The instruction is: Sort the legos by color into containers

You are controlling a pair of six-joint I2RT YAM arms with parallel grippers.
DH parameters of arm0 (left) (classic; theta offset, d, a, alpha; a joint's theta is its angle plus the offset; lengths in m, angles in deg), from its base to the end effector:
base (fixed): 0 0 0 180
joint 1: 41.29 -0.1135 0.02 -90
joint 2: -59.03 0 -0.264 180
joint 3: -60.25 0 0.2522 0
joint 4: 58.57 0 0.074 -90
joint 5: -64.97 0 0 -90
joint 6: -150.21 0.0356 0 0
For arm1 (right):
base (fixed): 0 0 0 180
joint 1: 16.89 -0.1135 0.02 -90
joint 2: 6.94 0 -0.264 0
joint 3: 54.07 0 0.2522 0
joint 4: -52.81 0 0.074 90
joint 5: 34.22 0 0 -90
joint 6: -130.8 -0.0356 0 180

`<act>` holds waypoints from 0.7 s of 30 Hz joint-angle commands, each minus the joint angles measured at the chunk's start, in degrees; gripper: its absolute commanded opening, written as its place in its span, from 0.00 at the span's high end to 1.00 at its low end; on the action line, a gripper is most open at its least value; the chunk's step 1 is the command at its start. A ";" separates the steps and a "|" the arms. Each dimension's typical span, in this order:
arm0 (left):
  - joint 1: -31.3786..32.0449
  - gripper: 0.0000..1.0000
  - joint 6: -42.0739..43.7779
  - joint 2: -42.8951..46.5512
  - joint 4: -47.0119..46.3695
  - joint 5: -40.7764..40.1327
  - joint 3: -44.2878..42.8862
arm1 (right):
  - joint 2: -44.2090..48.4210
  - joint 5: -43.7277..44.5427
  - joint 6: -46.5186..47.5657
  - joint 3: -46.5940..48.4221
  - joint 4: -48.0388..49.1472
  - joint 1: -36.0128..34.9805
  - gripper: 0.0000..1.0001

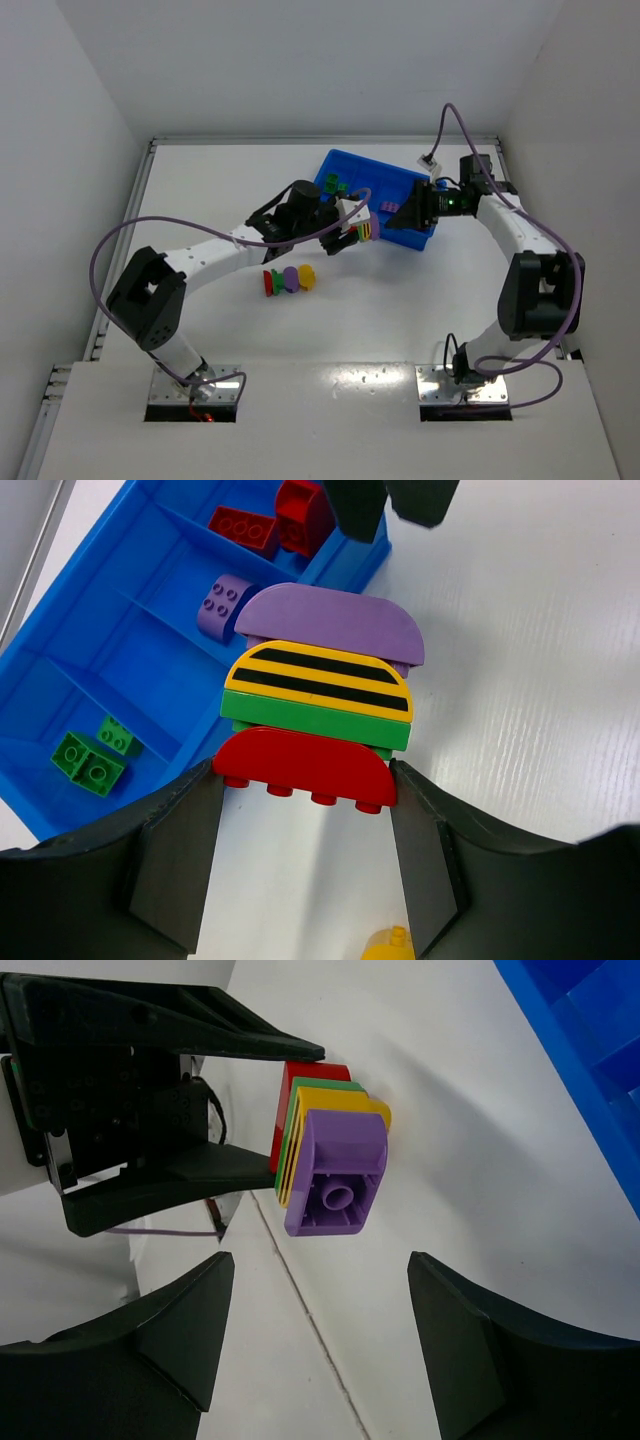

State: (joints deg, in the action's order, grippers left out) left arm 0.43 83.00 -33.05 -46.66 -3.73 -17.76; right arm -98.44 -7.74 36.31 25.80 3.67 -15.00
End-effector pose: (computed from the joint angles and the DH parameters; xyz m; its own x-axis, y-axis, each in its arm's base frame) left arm 0.2680 -0.2563 0.2691 0.0331 0.4540 -0.8904 0.9230 0.3279 0.2015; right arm 0.3187 0.0214 0.2481 -0.9026 0.0647 -0.4257 -0.3526 0.4564 0.8169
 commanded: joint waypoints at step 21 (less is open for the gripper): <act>1.26 0.77 -0.11 3.48 -2.81 2.08 -2.90 | -4.21 -0.28 0.80 5.35 3.21 -5.23 0.30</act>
State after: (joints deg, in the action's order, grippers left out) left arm 1.02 83.04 -32.98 -46.68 -2.96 -18.33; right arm -102.22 -7.26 36.27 28.75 4.42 -19.55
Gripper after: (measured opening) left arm 0.679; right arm 0.706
